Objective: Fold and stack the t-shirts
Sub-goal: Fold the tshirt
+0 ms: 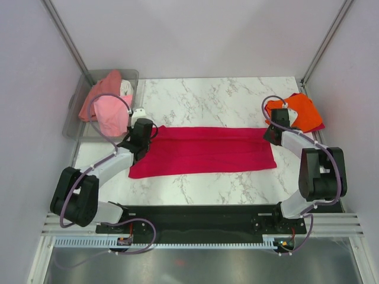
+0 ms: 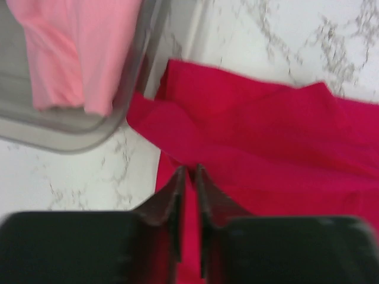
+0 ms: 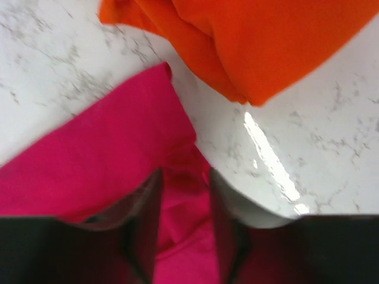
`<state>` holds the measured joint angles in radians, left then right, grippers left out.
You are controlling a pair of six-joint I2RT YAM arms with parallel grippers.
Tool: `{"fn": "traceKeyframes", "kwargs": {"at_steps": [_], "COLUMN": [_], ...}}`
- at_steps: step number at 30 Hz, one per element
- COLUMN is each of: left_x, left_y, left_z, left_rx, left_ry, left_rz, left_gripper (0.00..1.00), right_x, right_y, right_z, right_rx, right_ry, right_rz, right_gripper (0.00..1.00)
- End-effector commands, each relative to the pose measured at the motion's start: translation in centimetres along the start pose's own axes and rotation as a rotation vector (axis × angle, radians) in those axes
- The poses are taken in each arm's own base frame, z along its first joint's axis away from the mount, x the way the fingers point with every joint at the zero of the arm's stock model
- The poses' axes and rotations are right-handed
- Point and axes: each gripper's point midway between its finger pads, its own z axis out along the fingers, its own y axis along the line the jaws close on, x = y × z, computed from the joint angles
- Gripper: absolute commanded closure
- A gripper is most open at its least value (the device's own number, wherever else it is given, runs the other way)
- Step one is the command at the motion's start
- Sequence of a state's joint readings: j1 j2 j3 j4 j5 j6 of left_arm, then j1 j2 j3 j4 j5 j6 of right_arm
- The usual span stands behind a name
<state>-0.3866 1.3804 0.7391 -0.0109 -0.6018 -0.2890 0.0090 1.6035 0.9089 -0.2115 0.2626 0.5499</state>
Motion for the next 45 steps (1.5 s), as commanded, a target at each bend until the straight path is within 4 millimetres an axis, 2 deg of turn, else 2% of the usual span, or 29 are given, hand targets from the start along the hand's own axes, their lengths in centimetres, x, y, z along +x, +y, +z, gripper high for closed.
{"fn": "traceKeyframes", "kwargs": {"at_steps": [1, 2, 3, 4, 5, 6, 7, 9, 10, 12, 14, 15, 17, 19, 20, 22, 23, 24, 25, 26, 28, 29, 30, 31, 32, 37, 41, 45], "left_x": [2.0, 2.1, 2.9, 2.2, 1.9, 2.3, 1.2, 0.8, 0.2, -0.4, -0.3, -0.9, -0.5, -0.4, -0.5, -0.5, -0.7, 0.0, -0.1, 0.0, 0.2, 0.2, 0.3, 0.1, 0.3, -0.1, -0.1, 0.0], "left_y": [0.0, -0.1, -0.4, -0.7, -1.0, -1.3, -1.7, -1.8, -1.8, -2.1, -2.4, -2.5, -2.5, -2.8, -2.0, -2.0, -1.9, -1.9, -2.1, -2.0, -1.6, -1.4, -1.2, -1.2, -1.1, -1.1, -0.6, -0.5], "left_z": [-1.5, -1.8, -2.4, -3.5, -4.3, -5.0, -6.2, -7.3, -7.9, -8.4, -8.1, -8.0, -7.1, -6.8, -6.2, -5.9, -5.7, -5.5, -5.5, -5.3, -5.0, -4.9, -4.8, -5.0, -4.9, -5.5, -5.6, -5.2], "left_rx": [0.038, 0.042, 0.059, 0.098, 0.134, 0.169, 0.230, 0.269, 0.287, 0.300, 0.296, 0.293, 0.293, 0.328, 0.314, 0.342, 0.351, 0.360, 0.375, 0.369, 0.350, 0.345, 0.340, 0.348, 0.348, 0.371, 0.352, 0.340], "left_ry": [0.051, 0.049, 0.053, 0.025, 0.012, 0.012, -0.016, -0.014, -0.024, -0.007, 0.025, 0.030, 0.077, 0.114, 0.122, 0.128, 0.121, 0.128, 0.126, 0.126, 0.127, 0.127, 0.126, 0.124, 0.127, 0.118, 0.103, 0.093], "left_rz": [-0.089, -0.098, -0.092, -0.112, -0.125, -0.132, -0.166, -0.188, -0.207, -0.221, -0.225, -0.247, -0.270, -0.297, -0.330, -0.369, -0.401, -0.411, -0.426, -0.443, -0.455, -0.461, -0.465, -0.472, -0.478, -0.502, -0.503, -0.513], "left_gripper": [0.75, 0.63, 0.51, 0.45, 0.42, 0.38, 0.37, 0.28, 0.25, 0.18, 0.13, 0.10, 0.09, 0.10, 0.10, 0.10, 0.10, 0.10, 0.10, 0.10, 0.11, 0.11, 0.11, 0.11, 0.11, 0.11, 0.10, 0.11], "right_x": [-1.5, -2.0, -1.7, -1.7, -2.7, -2.5, -2.3, -2.5, -1.4, -0.5, 2.2, 2.6, 4.7, 6.7, 7.5, 8.9, 9.2, 9.7, 11.2, 10.7, 11.8, 12.3, 12.8, 14.3, 14.2, 17.3, 19.0, 20.5], "right_y": [-0.8, -0.8, -1.3, -0.9, -0.4, -0.2, 1.1, 3.4, 5.8, 8.8, 13.2, 15.0, 19.8, 22.9, 24.9, 27.1, 28.7, 29.5, 30.2, 31.7, 33.3, 34.6, 35.2, 35.6, 36.8, 39.0, 39.7, 39.5], "right_z": [-1.3, -2.1, -2.4, -3.1, -4.5, -5.1, -5.9, -7.6, -8.5, -9.4, -10.7, -11.4, -13.3, -14.5, -14.5, -14.9, -14.4, -14.4, -13.2, -13.6, -13.7, -13.1, -12.8, -11.9, -12.2, -10.4, -10.2, -10.2], "right_rx": [0.014, 0.002, 0.009, -0.009, -0.045, -0.063, -0.119, -0.228, -0.337, -0.437, -0.607, -0.668, -0.842, -0.932, -0.974, -1.021, -1.038, -1.054, -1.047, -1.073, -1.107, -1.117, -1.126, -1.122, -1.143, -1.149, -1.162, -1.171], "right_ry": [-0.097, -0.122, -0.133, -0.151, -0.196, -0.203, -0.201, -0.202, -0.155, -0.109, -0.016, 0.013, 0.080, 0.127, 0.167, 0.202, 0.220, 0.242, 0.284, 0.276, 0.313, 0.327, 0.340, 0.380, 0.376, 0.451, 0.497, 0.536], "right_rz": [0.073, 0.086, 0.086, 0.077, 0.085, 0.075, 0.054, 0.042, 0.010, -0.005, -0.053, -0.041, -0.096, -0.159, -0.193, -0.241, -0.255, -0.263, -0.274, -0.273, -0.287, -0.293, -0.297, -0.305, -0.309, -0.334, -0.337, -0.341], "right_gripper": [0.48, 0.47, 0.47, 0.46, 0.46, 0.46, 0.46, 0.46, 0.47, 0.48, 0.49, 0.49, 0.49, 0.46, 0.46, 0.46, 0.46, 0.46, 0.46, 0.47, 0.48, 0.48, 0.48, 0.48, 0.48, 0.47, 0.47, 0.47]}}
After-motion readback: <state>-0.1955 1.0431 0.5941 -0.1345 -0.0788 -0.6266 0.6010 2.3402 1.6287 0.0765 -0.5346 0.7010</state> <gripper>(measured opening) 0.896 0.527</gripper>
